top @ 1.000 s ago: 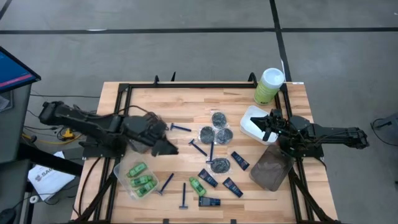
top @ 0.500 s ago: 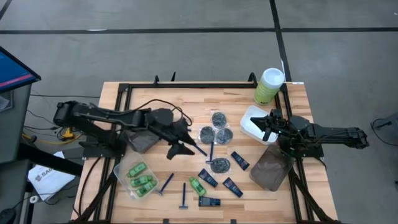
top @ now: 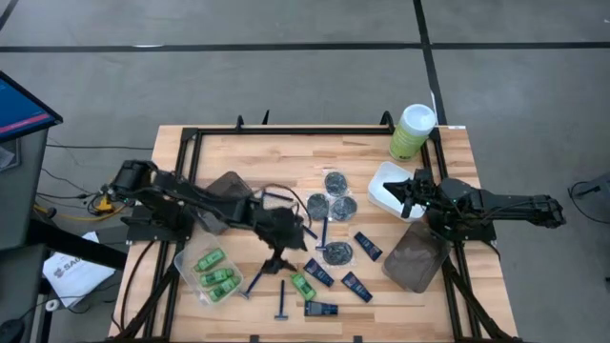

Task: Pick & Place Travel size toiletries
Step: Put the green shampoo into the transparent bin

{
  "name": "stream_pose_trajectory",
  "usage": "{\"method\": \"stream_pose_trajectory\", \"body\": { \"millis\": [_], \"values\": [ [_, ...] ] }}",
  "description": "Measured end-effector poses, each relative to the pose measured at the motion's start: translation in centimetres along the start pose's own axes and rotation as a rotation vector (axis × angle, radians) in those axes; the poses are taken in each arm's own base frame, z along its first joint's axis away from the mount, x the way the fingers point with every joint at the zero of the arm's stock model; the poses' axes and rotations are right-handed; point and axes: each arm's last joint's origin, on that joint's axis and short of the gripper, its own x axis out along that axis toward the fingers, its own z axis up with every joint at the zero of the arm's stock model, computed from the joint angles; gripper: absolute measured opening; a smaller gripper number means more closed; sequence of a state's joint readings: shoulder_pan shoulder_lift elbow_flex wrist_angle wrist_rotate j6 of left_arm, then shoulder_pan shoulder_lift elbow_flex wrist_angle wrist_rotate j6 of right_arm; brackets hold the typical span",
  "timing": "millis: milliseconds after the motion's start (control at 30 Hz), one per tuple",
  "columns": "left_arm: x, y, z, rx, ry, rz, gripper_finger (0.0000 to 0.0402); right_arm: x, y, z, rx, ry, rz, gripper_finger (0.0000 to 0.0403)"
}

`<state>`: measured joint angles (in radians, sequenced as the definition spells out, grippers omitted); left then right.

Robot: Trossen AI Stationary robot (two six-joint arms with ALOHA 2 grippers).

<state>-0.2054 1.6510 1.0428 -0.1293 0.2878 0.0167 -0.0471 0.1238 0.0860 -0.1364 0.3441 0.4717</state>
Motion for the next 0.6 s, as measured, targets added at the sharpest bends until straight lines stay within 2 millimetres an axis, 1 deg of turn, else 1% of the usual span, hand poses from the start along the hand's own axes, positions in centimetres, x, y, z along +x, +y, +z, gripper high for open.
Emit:
{"method": "stream_pose_trajectory", "body": {
  "millis": [100, 267, 467, 600],
  "values": [
    [1.6, -0.4, -0.9, 0.081, 0.047, -0.022, 0.0317, 0.0, 0.0, 0.0, 0.000, 0.001, 0.002, 0.0000],
    [3.6, -0.1, -2.1, 0.090, 0.106, -0.029, 0.0317, 0.0, 0.0, 0.0, 0.000, 0.001, 0.003, 0.0000],
    [5.1, 0.5, -3.3, 0.070, 0.160, -0.027, 0.0316, 0.0, 0.0, 0.0, 0.001, 0.002, 0.005, 0.0000],
    [5.8, 0.3, -3.9, 0.079, 0.181, -0.037, 0.0316, 0.0, 0.0, 0.0, 0.001, 0.002, 0.006, 0.0000]
  ]
}}
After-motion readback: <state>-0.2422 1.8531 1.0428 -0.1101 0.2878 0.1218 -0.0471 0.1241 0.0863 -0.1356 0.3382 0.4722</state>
